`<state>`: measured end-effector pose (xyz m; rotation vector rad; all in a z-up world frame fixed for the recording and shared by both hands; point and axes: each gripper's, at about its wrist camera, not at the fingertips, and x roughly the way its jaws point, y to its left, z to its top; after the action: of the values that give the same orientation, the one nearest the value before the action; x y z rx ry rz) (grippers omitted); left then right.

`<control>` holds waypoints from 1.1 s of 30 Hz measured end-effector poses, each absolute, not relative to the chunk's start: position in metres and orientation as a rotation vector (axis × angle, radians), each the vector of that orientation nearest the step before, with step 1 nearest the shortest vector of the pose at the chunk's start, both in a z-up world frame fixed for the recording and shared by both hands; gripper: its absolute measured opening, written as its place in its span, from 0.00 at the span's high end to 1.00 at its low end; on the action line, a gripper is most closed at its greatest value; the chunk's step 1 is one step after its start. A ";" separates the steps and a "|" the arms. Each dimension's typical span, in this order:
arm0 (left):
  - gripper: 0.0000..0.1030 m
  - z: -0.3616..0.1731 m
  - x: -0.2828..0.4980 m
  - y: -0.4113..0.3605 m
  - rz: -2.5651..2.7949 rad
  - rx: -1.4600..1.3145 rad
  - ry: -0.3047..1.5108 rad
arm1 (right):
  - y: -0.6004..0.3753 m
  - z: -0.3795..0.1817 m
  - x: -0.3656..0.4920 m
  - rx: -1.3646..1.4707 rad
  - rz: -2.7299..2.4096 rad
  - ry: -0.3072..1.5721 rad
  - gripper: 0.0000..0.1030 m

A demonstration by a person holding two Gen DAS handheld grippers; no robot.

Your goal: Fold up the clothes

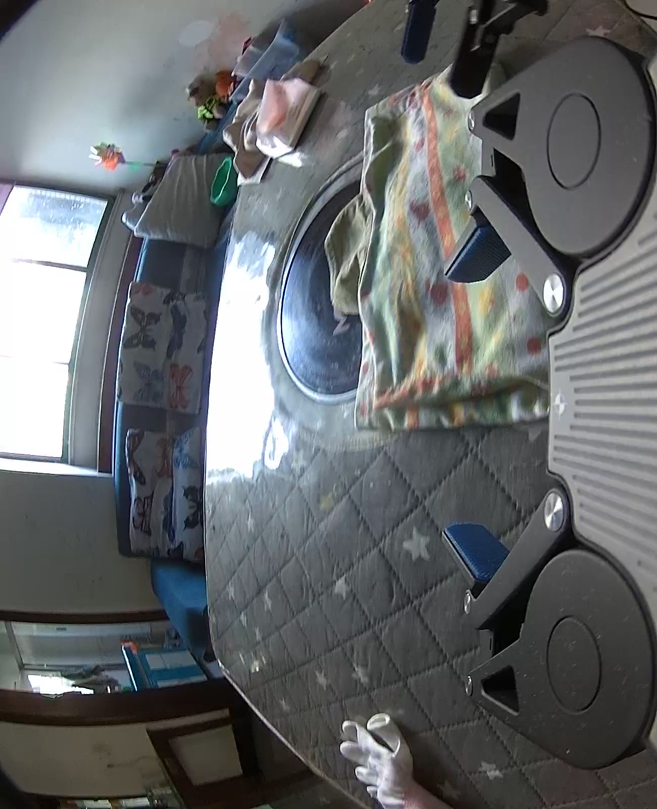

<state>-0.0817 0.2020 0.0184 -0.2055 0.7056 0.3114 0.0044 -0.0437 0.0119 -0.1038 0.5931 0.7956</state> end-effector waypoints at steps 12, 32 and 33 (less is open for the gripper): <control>0.00 0.014 -0.092 0.215 0.304 -0.265 0.710 | -0.020 0.007 -0.008 -0.224 0.835 0.608 0.00; 0.00 0.007 -0.087 0.206 0.345 -0.250 0.762 | -0.012 0.001 -0.009 -0.266 0.830 0.669 0.00; 0.00 0.006 -0.087 0.206 0.347 -0.249 0.764 | -0.012 0.001 -0.009 -0.270 0.834 0.672 0.00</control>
<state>-0.0869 0.2059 0.0062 -0.2488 0.7643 0.3471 -0.0095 -0.0117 0.0010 -0.2704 0.6721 0.8342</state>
